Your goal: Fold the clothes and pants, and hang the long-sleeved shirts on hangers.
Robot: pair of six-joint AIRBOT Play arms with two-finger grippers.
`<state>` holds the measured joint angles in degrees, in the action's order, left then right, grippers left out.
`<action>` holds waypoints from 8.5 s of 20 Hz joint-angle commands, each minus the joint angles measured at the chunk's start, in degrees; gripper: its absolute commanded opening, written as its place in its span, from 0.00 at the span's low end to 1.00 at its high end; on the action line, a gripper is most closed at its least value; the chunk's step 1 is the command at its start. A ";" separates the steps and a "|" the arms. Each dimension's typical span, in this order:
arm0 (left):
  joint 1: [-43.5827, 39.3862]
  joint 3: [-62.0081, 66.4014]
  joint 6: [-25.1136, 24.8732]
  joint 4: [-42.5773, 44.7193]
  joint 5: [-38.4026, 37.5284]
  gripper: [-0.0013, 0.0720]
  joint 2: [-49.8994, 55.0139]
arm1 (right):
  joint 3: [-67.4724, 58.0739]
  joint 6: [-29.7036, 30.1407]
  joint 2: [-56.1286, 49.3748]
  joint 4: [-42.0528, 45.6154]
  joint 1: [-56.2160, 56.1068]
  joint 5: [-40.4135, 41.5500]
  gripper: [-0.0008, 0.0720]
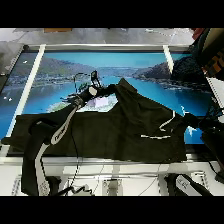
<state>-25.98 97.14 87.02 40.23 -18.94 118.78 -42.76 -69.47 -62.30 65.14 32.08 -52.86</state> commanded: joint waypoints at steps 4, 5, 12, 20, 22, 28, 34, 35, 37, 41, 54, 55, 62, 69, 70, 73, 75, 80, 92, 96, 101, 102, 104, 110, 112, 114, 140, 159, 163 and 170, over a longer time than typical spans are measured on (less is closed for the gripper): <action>-1.97 0.61 -0.04 -0.31 7.61 0.04 0.00 | 0.02 0.07 0.00 0.09 0.02 -0.02 0.06; -1.40 1.27 -0.04 0.46 7.28 0.04 -0.20 | 0.02 0.07 0.00 0.31 0.02 0.04 0.06; 3.63 1.70 -13.92 15.41 -12.50 0.04 -14.25 | 0.04 0.07 0.00 1.07 0.02 -0.20 0.06; -5.66 1.70 -28.41 15.72 -15.39 0.04 -32.20 | 0.04 0.13 0.00 1.11 0.02 -2.27 0.06; -10.75 1.70 -32.33 15.72 -15.43 0.04 -33.68 | 0.04 0.13 0.00 1.14 0.02 -2.27 0.06; -29.53 1.62 -33.14 12.39 -22.05 0.04 -28.55 | 0.04 0.13 0.00 1.16 0.02 -2.25 0.05; -35.87 1.60 -33.73 0.31 -24.35 0.07 -25.42 | 0.04 0.13 0.00 2.69 0.02 -1.95 0.06; -35.01 1.60 -33.70 -0.48 -24.41 0.26 -25.46 | 0.04 0.13 0.00 3.04 0.02 -1.97 0.05; -32.79 1.60 -33.55 0.09 -25.79 0.98 -25.51 | 0.04 0.13 0.00 3.04 0.02 -1.97 0.06; -24.22 1.60 -25.42 8.33 -28.11 0.99 -25.51 | 0.04 0.13 0.00 3.06 0.02 -1.99 0.06; 11.47 1.42 -14.38 20.59 -51.01 0.84 -12.90 | 0.04 0.11 0.00 3.04 0.02 -1.42 0.06; 11.47 1.42 -14.36 20.26 -51.04 0.84 -10.78 | 0.04 0.11 0.00 3.04 0.02 -1.55 0.06; 11.32 1.40 -15.28 10.60 -55.28 0.84 -3.43 | 0.04 0.11 0.00 3.04 0.02 -1.60 0.06; 9.86 1.42 -19.37 3.19 -54.90 0.63 -0.96 | 0.04 0.09 0.00 2.99 0.02 -1.77 0.06; 9.64 1.42 -19.37 3.21 -54.90 0.51 -0.85 | 0.02 0.09 0.00 2.97 0.02 -1.79 0.06; 9.90 1.49 -20.92 2.78 -55.36 0.04 -0.98 | 0.02 0.09 0.00 2.91 0.02 -1.77 0.06; 10.75 1.79 -22.16 2.80 -55.58 0.04 -1.66 | 0.00 0.72 0.09 2.25 0.02 -1.68 0.06; 16.74 11.02 -22.75 2.99 -55.93 0.04 -5.46 | -2.03 5.09 0.90 -0.94 0.02 -1.07 0.06; 36.85 20.26 -22.53 3.78 -54.31 0.04 -22.38 | -7.23 5.05 0.96 -16.50 0.00 10.51 0.05; 42.42 20.15 -22.51 5.20 -49.99 0.04 -22.73 | -7.21 5.03 0.81 -18.23 -2.16 20.02 0.05; 43.25 20.15 -22.51 15.41 -49.64 0.04 -22.71 | -7.23 5.05 -4.83 -17.94 -11.32 30.82 0.05; 43.28 20.15 -22.51 17.94 -49.51 0.04 -22.71 | -7.23 5.03 -6.34 -18.01 -12.55 31.82 0.05; 43.45 20.15 -22.51 21.29 -48.13 0.04 -22.75 | -7.23 5.01 -8.94 -18.01 -14.62 33.42 0.05; 45.92 19.89 -21.64 30.80 -48.37 0.04 -24.13 | -8.94 5.03 -12.94 -17.97 -16.52 38.93 0.05; 46.03 17.68 -18.99 42.69 -50.23 0.04 -24.15 | -10.01 5.03 -14.49 -17.94 -16.65 38.71 0.05; 46.47 15.76 -18.47 47.69 -50.01 0.04 -24.06 | -11.41 5.03 -16.11 -18.01 -17.31 38.56 0.05; 50.36 5.62 -18.23 52.48 -55.80 0.04 -9.94 | -14.10 5.05 -21.55 -18.23 -21.77 36.35 0.06; 50.25 11.28 -24.15 67.52 -58.69 0.50 -3.50 | -14.14 5.07 -21.53 -16.81 -21.77 37.05 0.09; 50.25 11.67 -16.06 68.02 -56.94 1.00 -4.87 | -14.16 5.05 -21.51 -16.81 -21.77 36.98 0.87; 51.15 11.69 -12.22 63.25 -57.42 0.67 -17.03 | -14.25 5.01 -12.74 -12.41 -19.56 27.80 0.39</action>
<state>24.58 108.79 73.17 107.04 -75.29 106.59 -56.99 -64.40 -79.24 49.60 11.22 -19.92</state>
